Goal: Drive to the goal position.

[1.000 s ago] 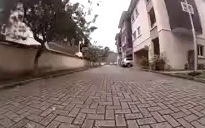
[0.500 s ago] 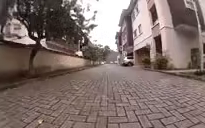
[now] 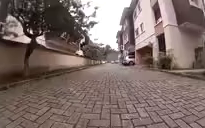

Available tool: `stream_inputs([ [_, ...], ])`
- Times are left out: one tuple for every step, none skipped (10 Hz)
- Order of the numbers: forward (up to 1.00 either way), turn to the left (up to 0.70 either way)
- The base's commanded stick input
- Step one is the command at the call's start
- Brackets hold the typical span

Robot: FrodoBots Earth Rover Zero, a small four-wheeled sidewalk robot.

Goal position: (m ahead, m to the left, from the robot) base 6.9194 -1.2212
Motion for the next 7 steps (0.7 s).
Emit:
stream_inputs([
  [0.7,0.0],
  [0.7,0.0],
  [0.7,0.0],
  [0.7,0.0],
  [0.7,0.0],
  [0.7,0.0],
  [0.7,0.0],
])
